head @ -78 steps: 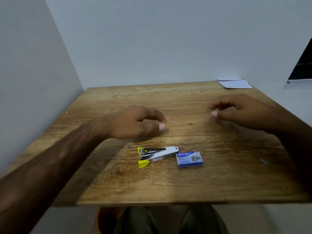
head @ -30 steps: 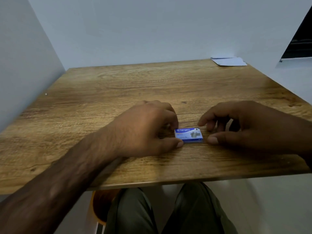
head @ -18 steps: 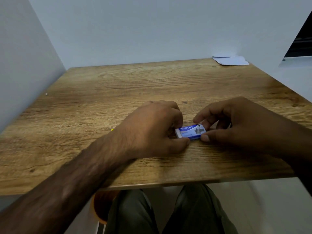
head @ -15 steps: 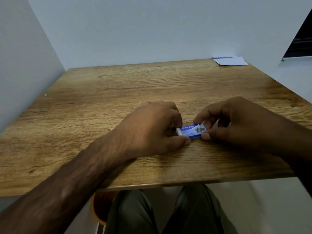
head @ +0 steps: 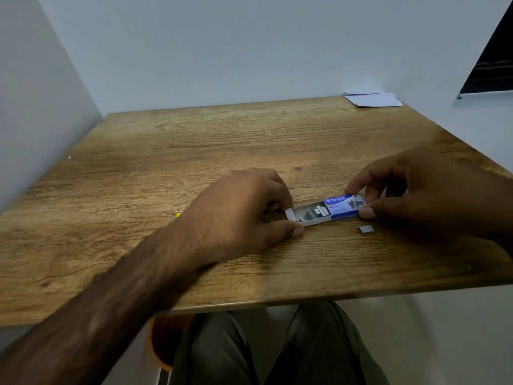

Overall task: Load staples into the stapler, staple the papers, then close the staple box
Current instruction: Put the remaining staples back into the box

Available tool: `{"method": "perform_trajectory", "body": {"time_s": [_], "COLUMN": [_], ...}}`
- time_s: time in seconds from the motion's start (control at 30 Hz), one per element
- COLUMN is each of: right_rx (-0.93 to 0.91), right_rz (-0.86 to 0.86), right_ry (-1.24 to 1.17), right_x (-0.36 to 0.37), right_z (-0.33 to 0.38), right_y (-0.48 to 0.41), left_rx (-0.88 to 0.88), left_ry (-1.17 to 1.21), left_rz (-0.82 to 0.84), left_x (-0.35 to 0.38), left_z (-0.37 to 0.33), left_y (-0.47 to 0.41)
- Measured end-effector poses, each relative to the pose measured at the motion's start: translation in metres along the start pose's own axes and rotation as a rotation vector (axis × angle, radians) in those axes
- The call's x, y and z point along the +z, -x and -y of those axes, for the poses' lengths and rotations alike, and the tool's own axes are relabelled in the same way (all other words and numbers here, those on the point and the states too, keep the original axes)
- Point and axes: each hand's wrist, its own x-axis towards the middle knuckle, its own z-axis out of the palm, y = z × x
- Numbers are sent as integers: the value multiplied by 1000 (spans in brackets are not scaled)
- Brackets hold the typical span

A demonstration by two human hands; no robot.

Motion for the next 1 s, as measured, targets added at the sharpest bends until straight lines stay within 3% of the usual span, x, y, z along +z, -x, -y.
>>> {"method": "perform_trajectory", "body": {"time_s": [0.13,0.27,0.37,0.47,0.73,1.0], "right_rx": [-5,-48,-68,-31,-38,-74], "right_rz": [31,-55,0,49,-22,-115], "right_ry": [-13,-23,27,89,190,1], "right_x": [-3,-17,-23,-9,11,14], "right_z": [2,7,12,15,21,51], "right_y": [4,21,35,40,48,39], "left_rx": [-9,-13,-21,-31,-30,-51], "left_ry": [11,4,14,15,14,31], "left_rz": [0,-5,6,9,12,-5], "left_x": [0,0,-1,-2,-2,0], "left_z": [0,1,0,0,-1,1], "left_y": [0,0,0,0,1,4]}}
